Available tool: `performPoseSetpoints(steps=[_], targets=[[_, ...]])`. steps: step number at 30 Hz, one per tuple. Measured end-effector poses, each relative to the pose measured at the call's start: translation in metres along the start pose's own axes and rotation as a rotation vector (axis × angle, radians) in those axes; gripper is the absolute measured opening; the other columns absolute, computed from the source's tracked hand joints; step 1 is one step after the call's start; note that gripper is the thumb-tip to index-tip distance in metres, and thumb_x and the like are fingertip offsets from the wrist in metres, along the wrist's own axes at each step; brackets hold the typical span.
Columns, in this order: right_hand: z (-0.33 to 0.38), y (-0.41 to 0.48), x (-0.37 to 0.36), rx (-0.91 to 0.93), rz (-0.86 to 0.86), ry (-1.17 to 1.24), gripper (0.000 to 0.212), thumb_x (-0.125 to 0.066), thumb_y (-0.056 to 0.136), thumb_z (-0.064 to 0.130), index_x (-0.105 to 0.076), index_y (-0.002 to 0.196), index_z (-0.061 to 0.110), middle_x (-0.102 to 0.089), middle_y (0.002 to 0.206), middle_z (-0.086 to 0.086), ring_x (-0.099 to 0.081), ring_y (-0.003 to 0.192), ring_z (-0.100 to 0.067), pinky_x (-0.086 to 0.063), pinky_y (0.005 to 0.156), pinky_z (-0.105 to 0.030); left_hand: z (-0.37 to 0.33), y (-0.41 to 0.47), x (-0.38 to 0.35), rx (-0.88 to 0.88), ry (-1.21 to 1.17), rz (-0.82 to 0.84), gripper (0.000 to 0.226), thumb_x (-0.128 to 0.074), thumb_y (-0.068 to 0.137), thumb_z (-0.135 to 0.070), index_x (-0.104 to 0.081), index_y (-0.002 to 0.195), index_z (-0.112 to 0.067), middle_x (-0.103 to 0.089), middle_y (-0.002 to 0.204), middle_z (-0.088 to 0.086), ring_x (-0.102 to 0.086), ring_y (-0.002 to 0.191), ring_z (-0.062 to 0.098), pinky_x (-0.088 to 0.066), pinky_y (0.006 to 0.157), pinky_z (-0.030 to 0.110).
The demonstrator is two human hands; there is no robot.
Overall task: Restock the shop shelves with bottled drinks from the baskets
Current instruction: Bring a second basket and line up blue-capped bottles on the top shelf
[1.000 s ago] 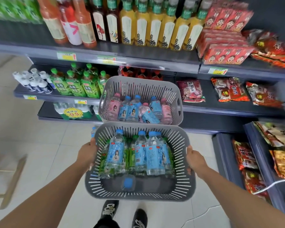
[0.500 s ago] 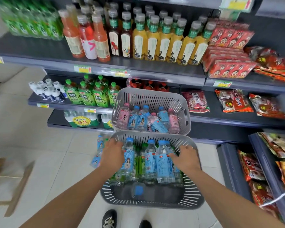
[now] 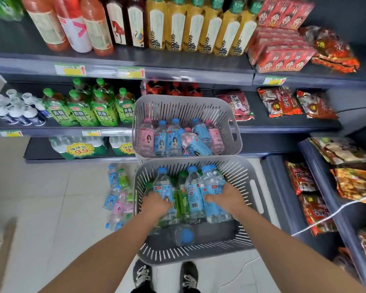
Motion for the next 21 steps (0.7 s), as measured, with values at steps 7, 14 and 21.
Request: performPoseSetpoints(steps=[7,14,21], targets=[[0.024,-0.027,-0.005,0.089,-0.106,0.123,0.045,-0.082,0.067,0.026,-0.047,0.093,0.015,-0.059,0.089,0.000,-0.057,0.075,-0.013,-0.049,0.066,-0.031,0.009,-0.010,-0.003,0.110,-0.435,0.243,0.070,-0.081,0.066,-0.017,-0.047,0.124,0.000,-0.059,0.122,0.015,-0.060,0.110,0.032,-0.052,0.093,0.046],[0.062,-0.048,-0.009,0.174,0.111,0.480,0.028,-0.083,0.071,0.013,-0.065,0.093,0.013,-0.072,0.095,-0.013,-0.068,0.085,-0.023,-0.057,0.081,-0.045,-0.020,-0.073,0.032,-0.018,-0.637,0.304,0.016,-0.065,0.090,-0.009,-0.060,0.105,-0.009,-0.069,0.096,0.007,-0.065,0.085,0.019,-0.054,0.072,0.033],[0.129,-0.091,0.009,0.372,0.173,0.588,0.043,-0.082,0.074,0.033,-0.060,0.109,0.022,-0.069,0.102,0.004,-0.063,0.089,-0.009,-0.045,0.066,-0.024,-0.039,-0.122,0.105,-0.230,-0.834,0.150,0.058,-0.082,0.072,-0.034,-0.054,0.120,-0.017,-0.068,0.116,0.004,-0.066,0.104,0.025,-0.055,0.084,0.047]])
Point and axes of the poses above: each hand's wrist, its own y-axis towards the middle knuckle, its own x-axis out of the back of the hand, z = x × y, the point moved 4 cm from there along y, towards the middle knuckle
